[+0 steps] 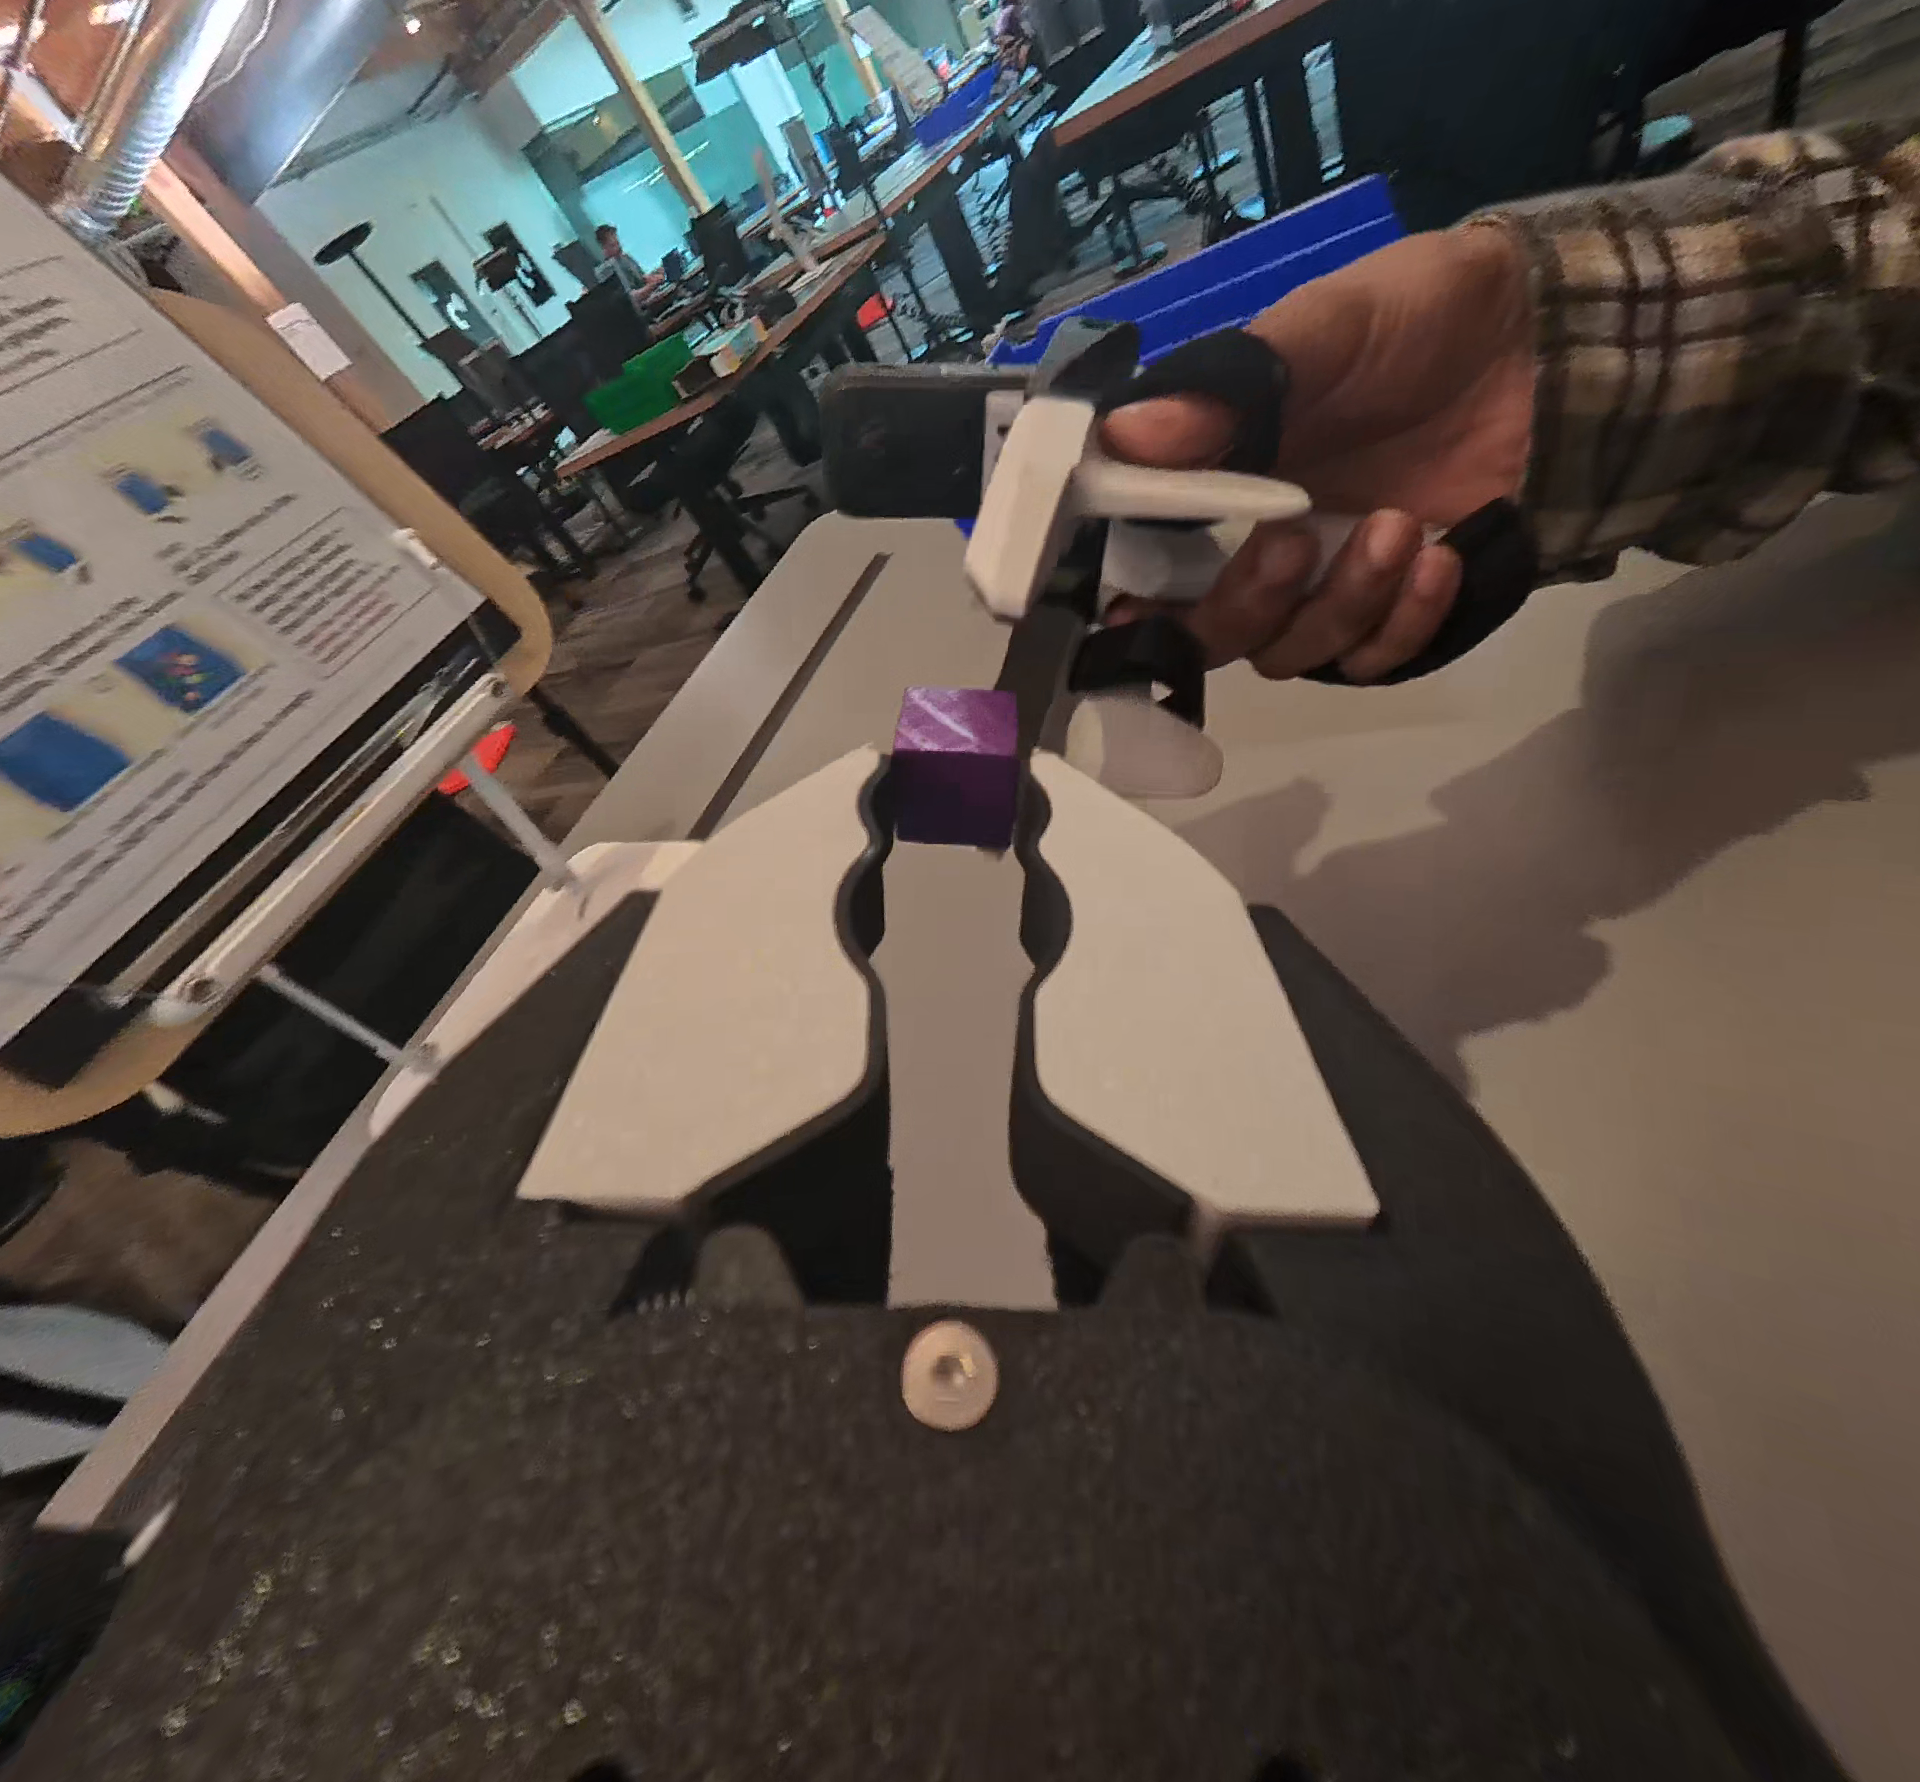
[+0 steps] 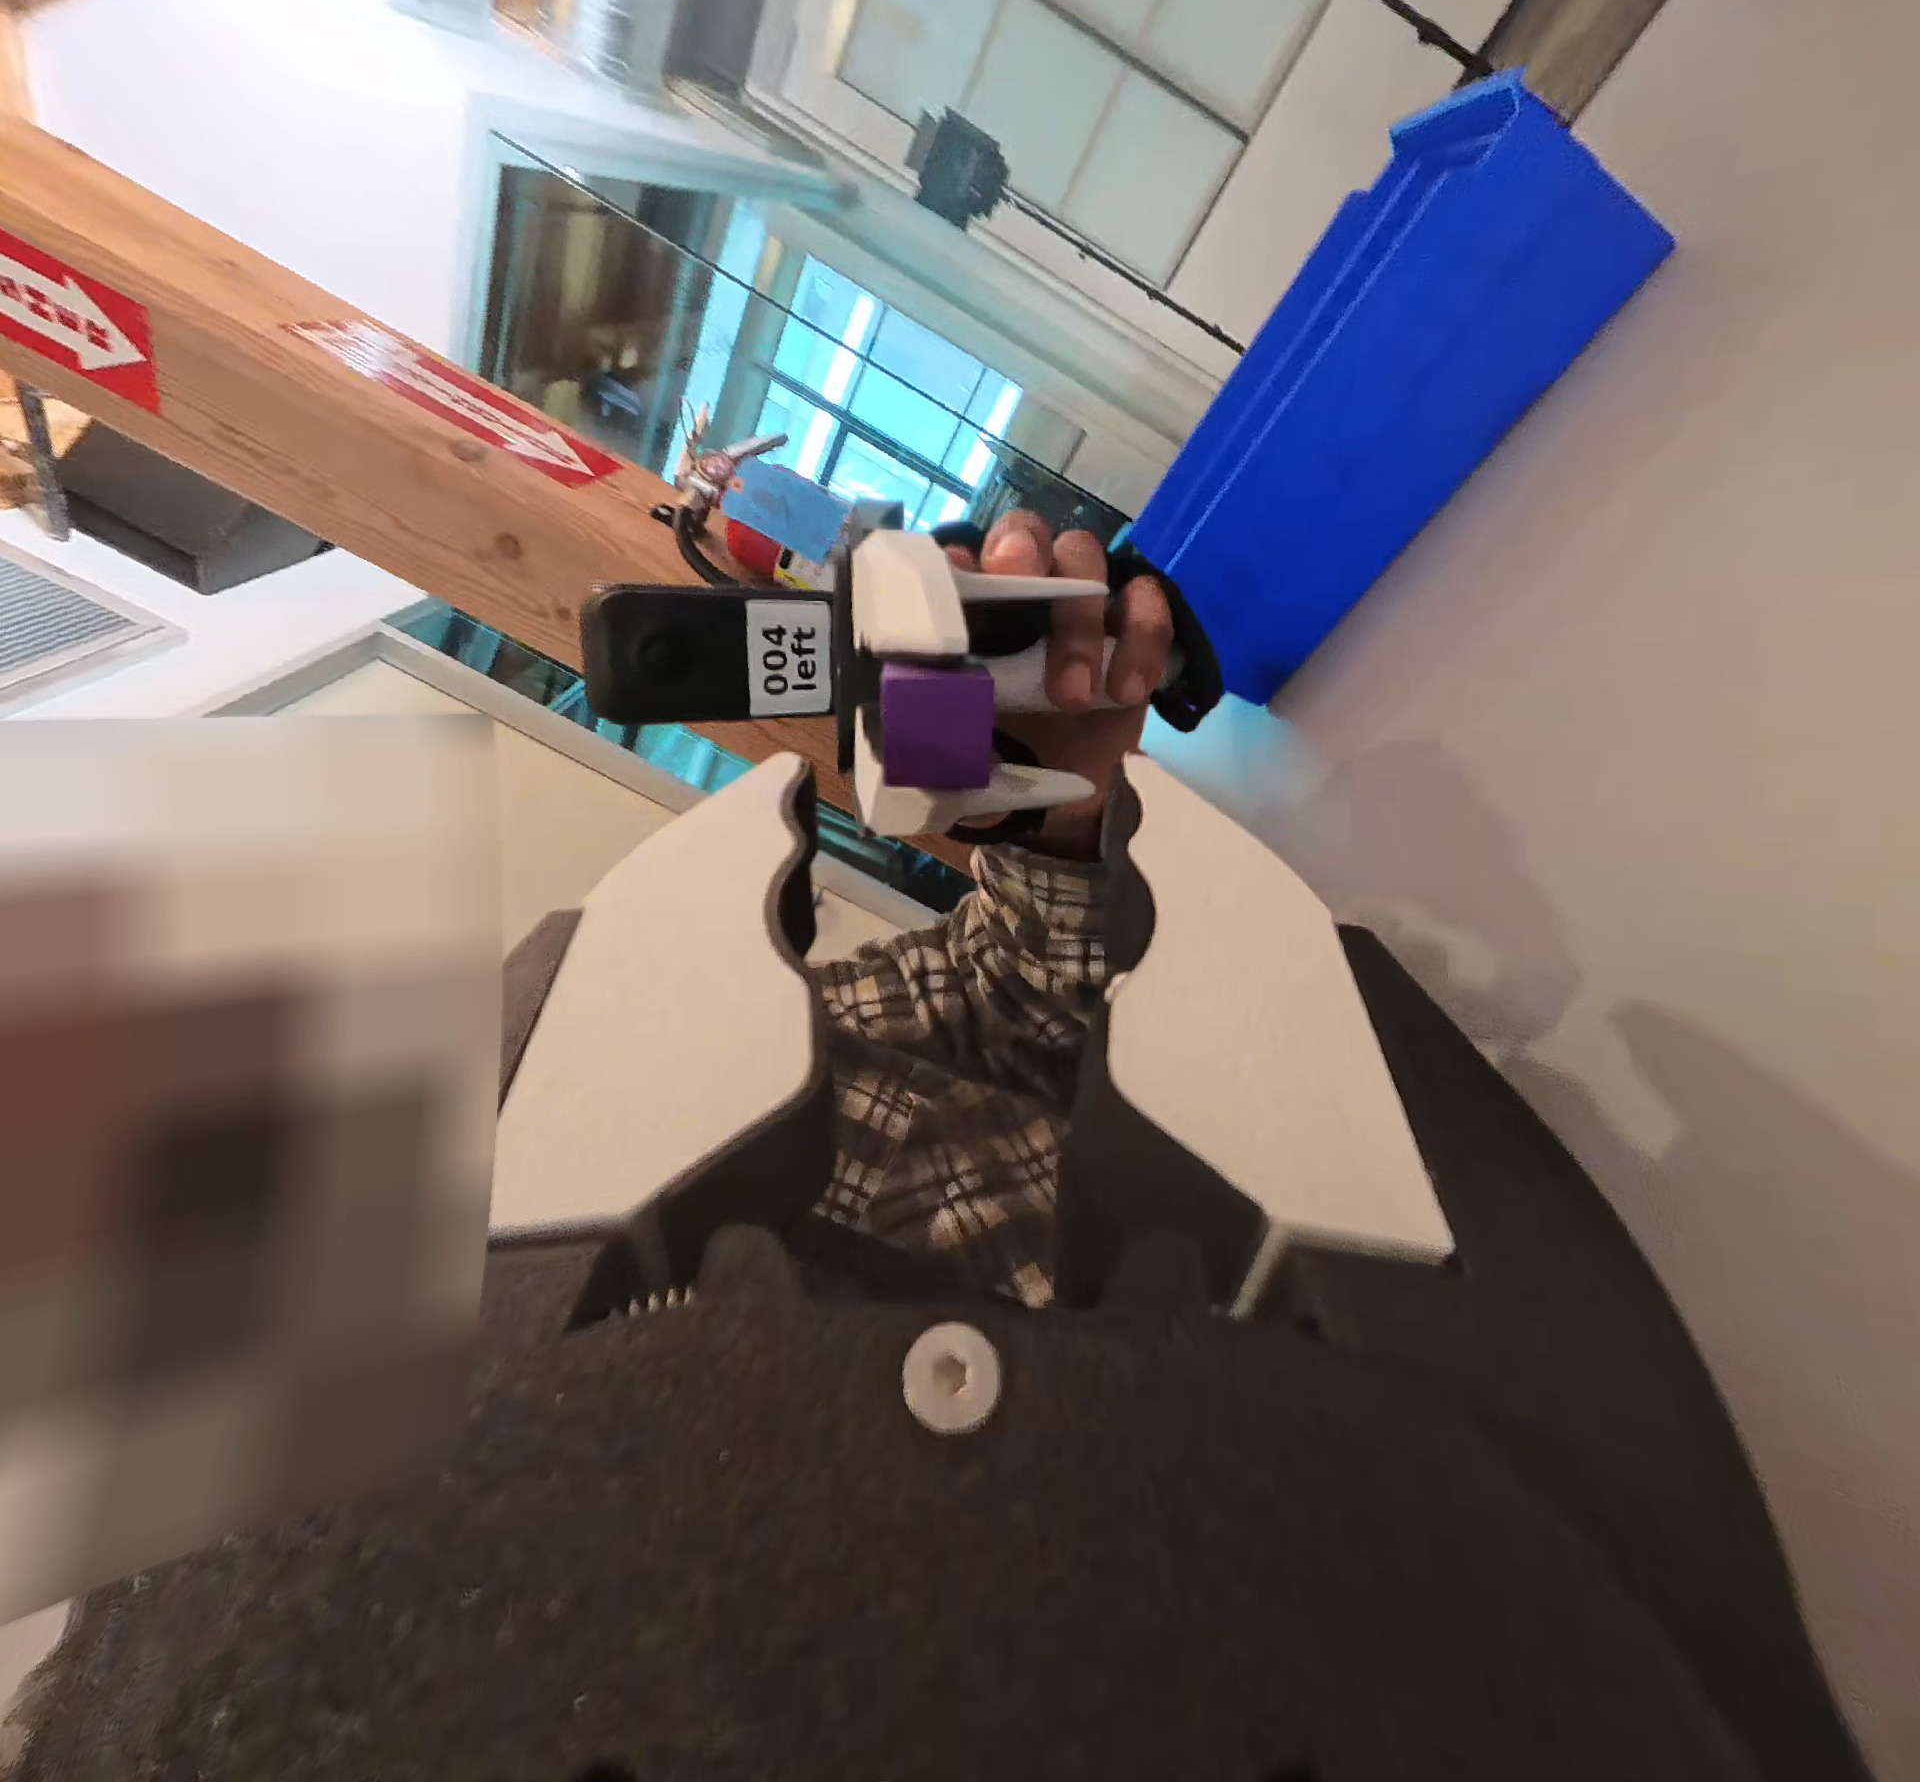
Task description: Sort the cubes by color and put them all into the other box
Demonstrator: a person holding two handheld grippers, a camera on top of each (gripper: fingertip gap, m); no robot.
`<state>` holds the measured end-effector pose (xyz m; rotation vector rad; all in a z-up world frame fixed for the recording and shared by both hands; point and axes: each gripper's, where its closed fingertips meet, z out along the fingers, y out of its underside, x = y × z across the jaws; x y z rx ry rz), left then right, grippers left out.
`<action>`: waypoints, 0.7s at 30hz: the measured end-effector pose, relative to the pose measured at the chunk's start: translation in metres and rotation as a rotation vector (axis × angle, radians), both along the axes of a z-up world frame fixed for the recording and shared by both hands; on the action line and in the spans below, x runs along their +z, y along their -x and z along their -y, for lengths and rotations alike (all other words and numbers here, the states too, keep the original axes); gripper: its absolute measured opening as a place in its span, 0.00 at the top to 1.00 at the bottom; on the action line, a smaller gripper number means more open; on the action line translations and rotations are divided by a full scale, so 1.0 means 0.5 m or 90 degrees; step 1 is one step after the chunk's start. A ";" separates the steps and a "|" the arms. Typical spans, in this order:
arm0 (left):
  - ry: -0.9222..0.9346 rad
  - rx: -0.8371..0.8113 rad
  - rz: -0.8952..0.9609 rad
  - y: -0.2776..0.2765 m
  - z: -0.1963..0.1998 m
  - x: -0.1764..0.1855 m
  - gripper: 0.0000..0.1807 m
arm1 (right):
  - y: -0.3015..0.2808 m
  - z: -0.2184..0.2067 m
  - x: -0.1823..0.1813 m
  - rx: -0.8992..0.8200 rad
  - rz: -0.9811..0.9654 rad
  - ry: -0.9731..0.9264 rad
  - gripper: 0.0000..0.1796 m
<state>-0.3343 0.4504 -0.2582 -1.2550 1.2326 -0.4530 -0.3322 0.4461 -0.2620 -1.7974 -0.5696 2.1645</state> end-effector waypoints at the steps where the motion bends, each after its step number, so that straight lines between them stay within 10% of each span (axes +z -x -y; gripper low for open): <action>1: 0.002 -0.010 0.007 -0.011 0.004 -0.001 0.88 | 0.000 0.005 -0.003 0.005 0.007 0.001 0.72; 10: 0.019 -0.069 0.037 -0.060 0.019 -0.004 0.88 | -0.024 0.022 0.018 0.024 -0.022 -0.002 0.88; 13: 0.080 -0.081 0.072 -0.066 0.017 -0.016 0.69 | -0.095 0.006 0.044 -0.027 0.024 -0.061 0.88; 21: 0.154 -0.110 0.028 -0.098 0.030 -0.098 0.59 | -0.709 -0.134 -0.036 -0.397 0.757 -0.214 0.88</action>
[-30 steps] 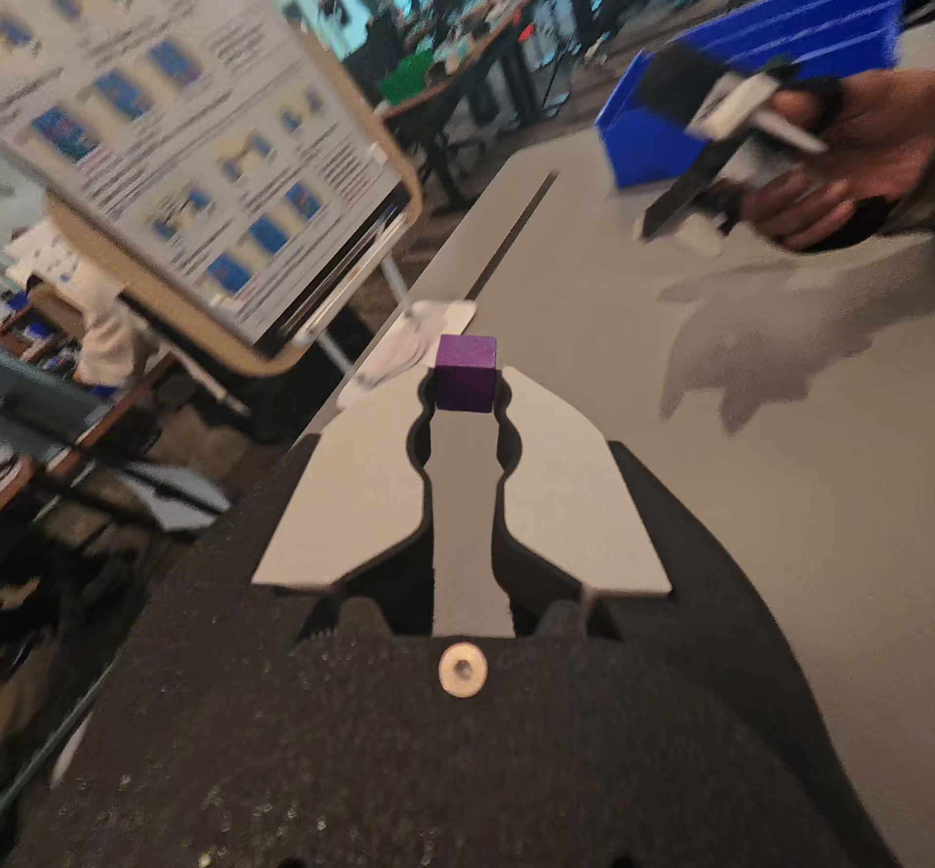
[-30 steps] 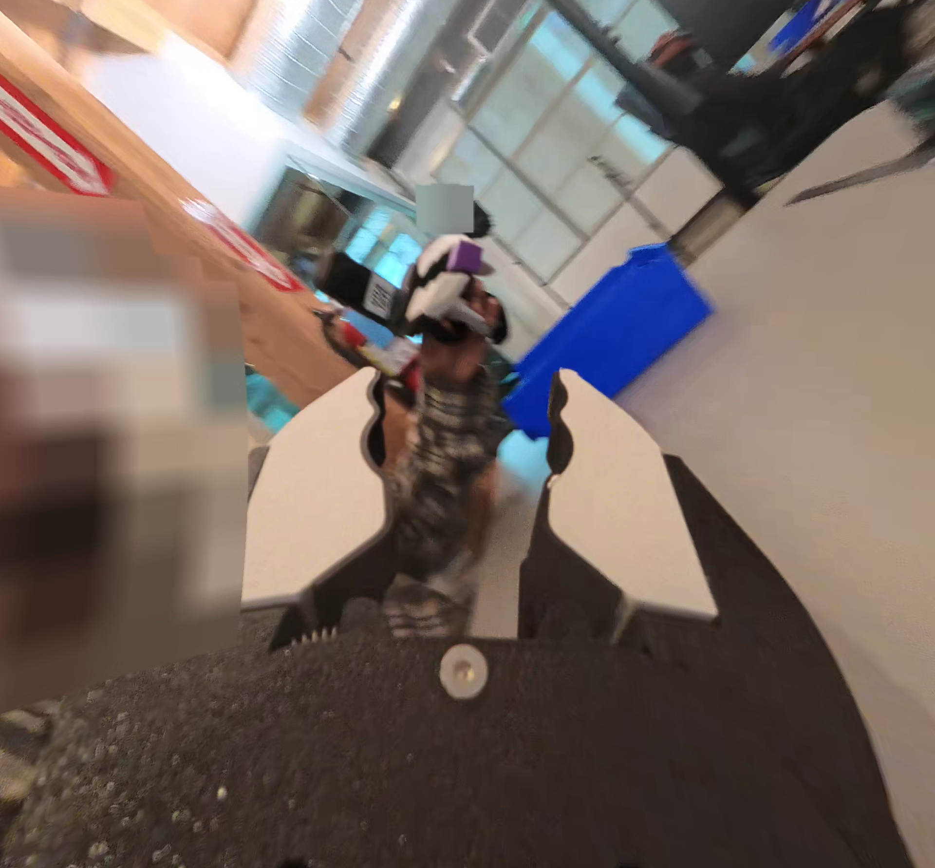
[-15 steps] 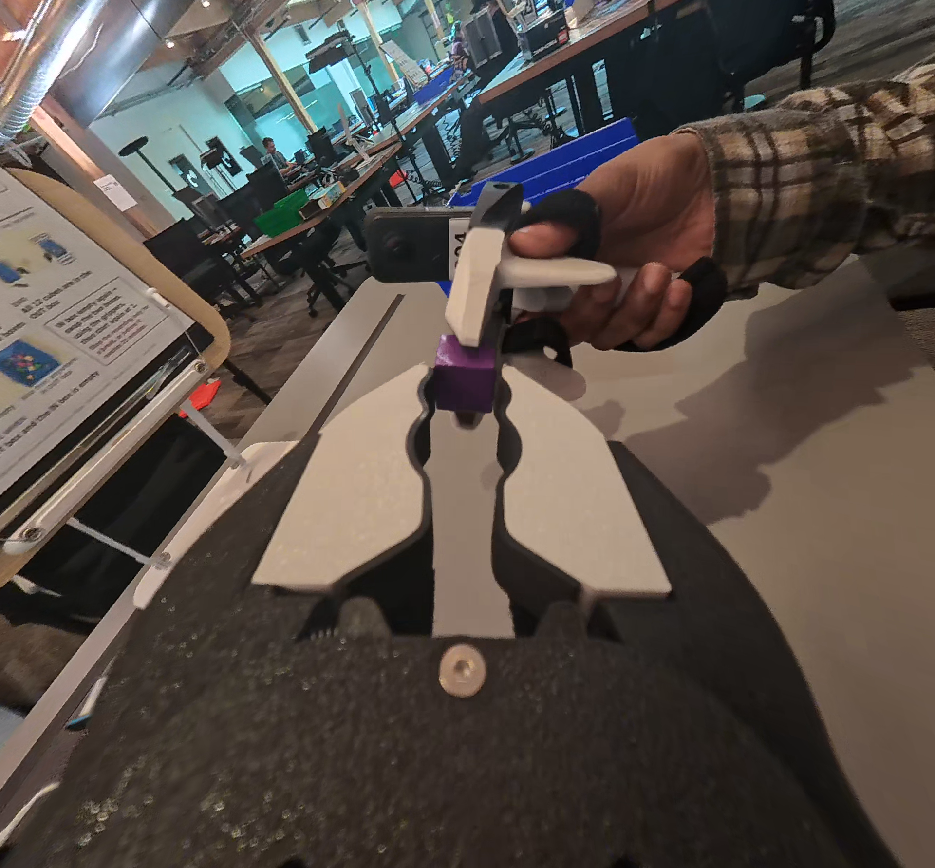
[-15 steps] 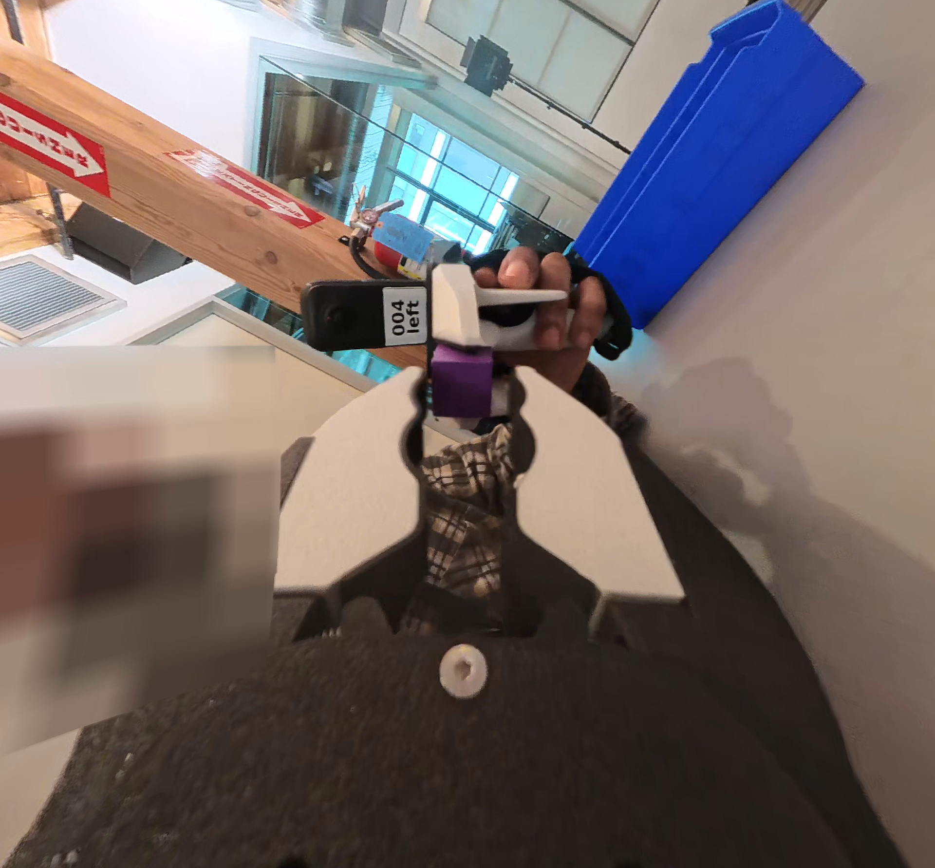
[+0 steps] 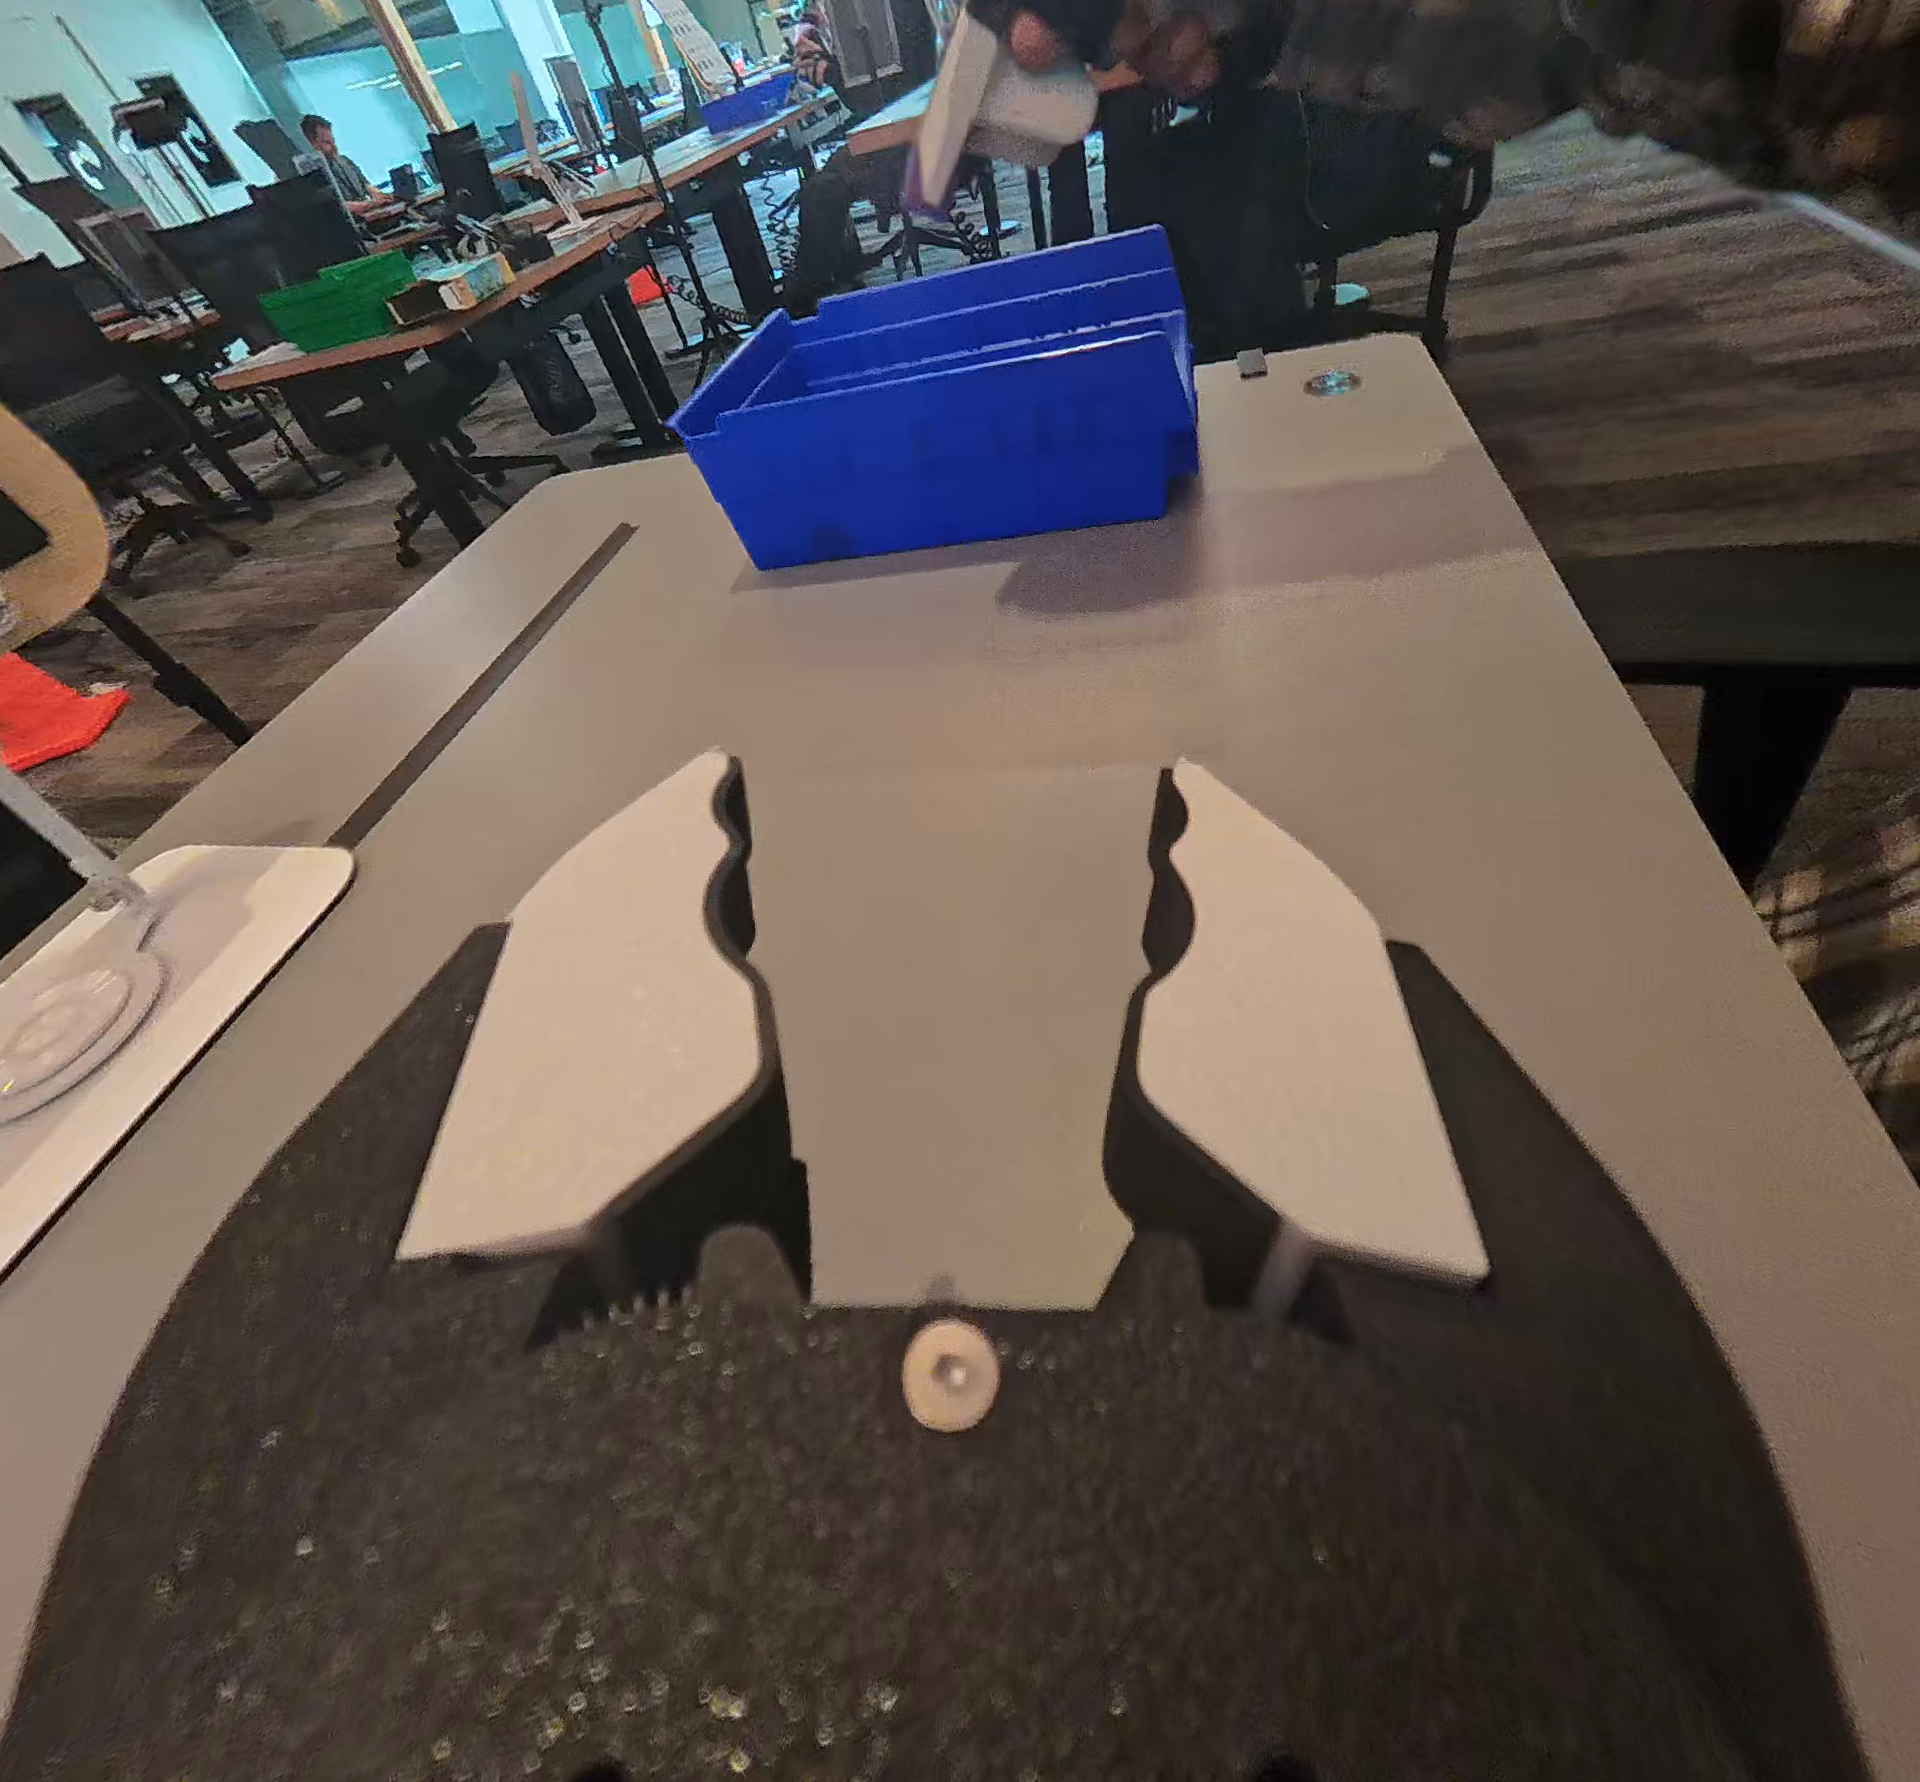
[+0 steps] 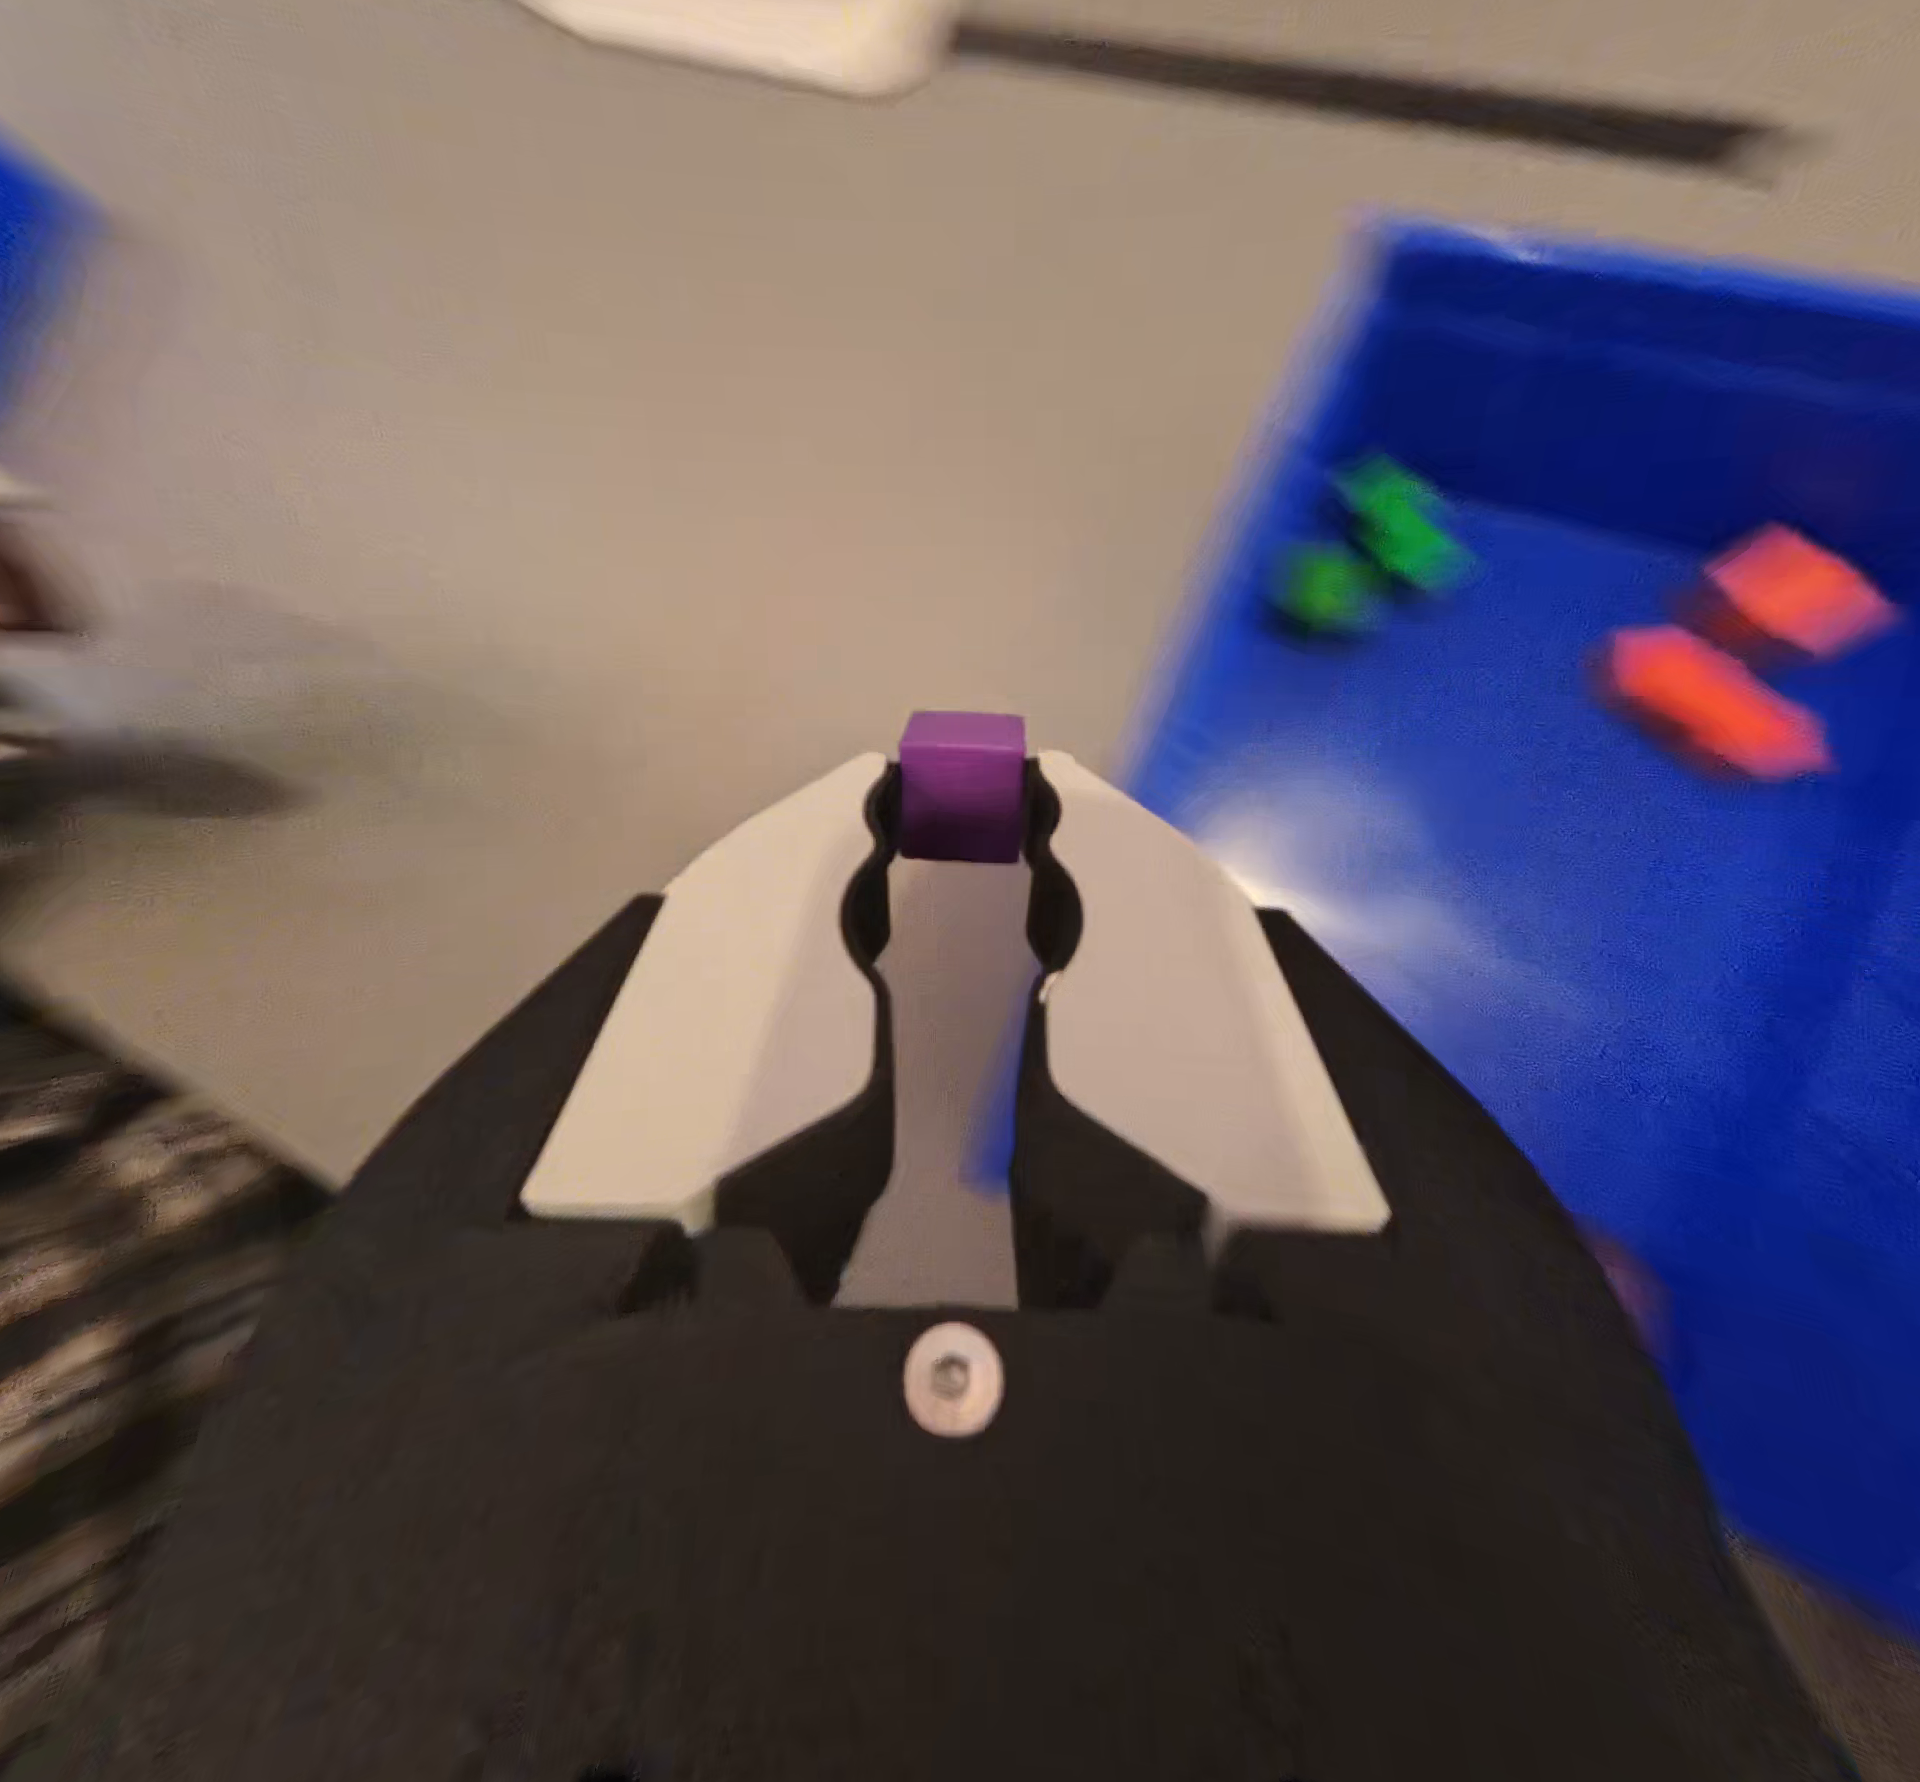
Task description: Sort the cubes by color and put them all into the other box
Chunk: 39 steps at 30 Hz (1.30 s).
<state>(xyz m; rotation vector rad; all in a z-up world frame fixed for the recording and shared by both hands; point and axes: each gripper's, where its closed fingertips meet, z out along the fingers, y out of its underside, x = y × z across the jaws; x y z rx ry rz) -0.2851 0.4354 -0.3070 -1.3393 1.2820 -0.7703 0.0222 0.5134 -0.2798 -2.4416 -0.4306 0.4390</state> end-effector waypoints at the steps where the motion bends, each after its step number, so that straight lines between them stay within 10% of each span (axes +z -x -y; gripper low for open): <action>1: -0.004 -0.004 -0.007 -0.005 0.003 -0.004 0.60 | -0.080 0.007 -0.028 -0.050 0.075 0.040 0.88; 11: -0.021 -0.027 -0.069 -0.024 0.014 -0.048 0.67 | -0.325 0.085 -0.264 -0.154 0.287 0.349 0.88; 19: -0.016 -0.025 -0.062 -0.016 0.011 -0.046 0.68 | -0.343 0.108 -0.265 -0.195 0.288 0.415 0.75; 31: -0.026 -0.017 -0.075 -0.019 0.010 -0.052 0.68 | -0.052 -0.033 0.295 -0.109 0.115 -0.261 0.69; 39: -0.032 0.039 -0.043 0.013 -0.010 -0.004 0.66 | 0.229 -0.023 0.150 0.062 -0.136 -0.453 0.63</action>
